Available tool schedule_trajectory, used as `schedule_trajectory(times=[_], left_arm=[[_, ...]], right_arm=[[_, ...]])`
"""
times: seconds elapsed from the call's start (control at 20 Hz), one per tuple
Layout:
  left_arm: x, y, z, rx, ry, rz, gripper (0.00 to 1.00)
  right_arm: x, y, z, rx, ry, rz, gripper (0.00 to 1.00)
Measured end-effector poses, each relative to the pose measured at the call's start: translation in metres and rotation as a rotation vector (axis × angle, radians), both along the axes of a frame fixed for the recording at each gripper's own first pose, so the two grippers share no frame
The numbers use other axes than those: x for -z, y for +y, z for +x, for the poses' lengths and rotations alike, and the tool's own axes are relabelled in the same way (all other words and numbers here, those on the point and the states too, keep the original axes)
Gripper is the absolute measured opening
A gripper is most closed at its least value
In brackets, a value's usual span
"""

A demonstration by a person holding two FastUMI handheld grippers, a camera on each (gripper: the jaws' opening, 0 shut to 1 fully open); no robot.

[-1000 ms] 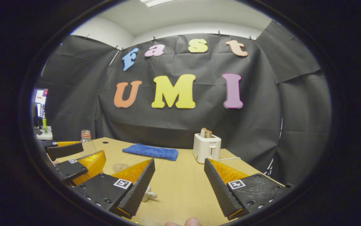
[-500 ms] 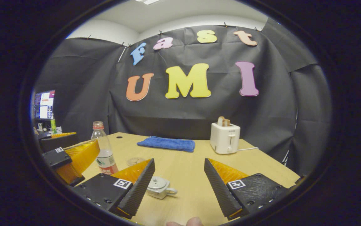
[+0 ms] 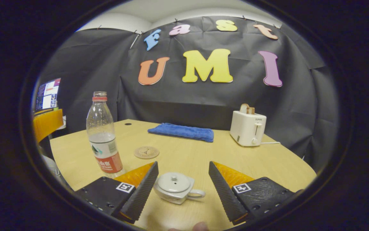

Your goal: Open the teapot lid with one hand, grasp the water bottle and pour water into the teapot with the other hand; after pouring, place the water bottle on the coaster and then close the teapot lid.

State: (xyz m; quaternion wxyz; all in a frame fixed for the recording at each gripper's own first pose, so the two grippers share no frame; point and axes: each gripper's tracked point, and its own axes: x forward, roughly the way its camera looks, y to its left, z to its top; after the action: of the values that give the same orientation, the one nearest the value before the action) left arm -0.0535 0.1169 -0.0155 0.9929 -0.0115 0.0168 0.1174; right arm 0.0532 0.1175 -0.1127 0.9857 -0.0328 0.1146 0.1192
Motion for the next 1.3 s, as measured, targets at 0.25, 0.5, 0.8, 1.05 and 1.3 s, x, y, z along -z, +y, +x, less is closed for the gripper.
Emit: schedule_trajectory(times=[0.25,0.5,0.8,1.05,1.3], left_arm=[[0.004,0.003,0.001,-0.002,0.012,-0.007,0.98],[0.009,0.005,0.003,-0.01,0.027,0.006,0.98],[0.019,0.002,0.007,0.014,0.052,0.002,0.98],[0.041,-0.015,0.013,0.101,0.105,-0.065,0.98],[0.06,-0.039,0.023,0.201,0.151,-0.146,0.98]], right_arm=[[0.005,0.011,0.002,-0.027,0.018,-0.018,0.72],[0.009,0.019,0.002,-0.043,0.026,-0.048,0.31],[0.01,0.017,0.004,-0.053,0.044,-0.043,0.07],[0.006,0.019,0.003,-0.083,0.047,-0.029,0.0],[-0.007,0.018,0.001,-0.101,0.038,-0.005,0.0]])
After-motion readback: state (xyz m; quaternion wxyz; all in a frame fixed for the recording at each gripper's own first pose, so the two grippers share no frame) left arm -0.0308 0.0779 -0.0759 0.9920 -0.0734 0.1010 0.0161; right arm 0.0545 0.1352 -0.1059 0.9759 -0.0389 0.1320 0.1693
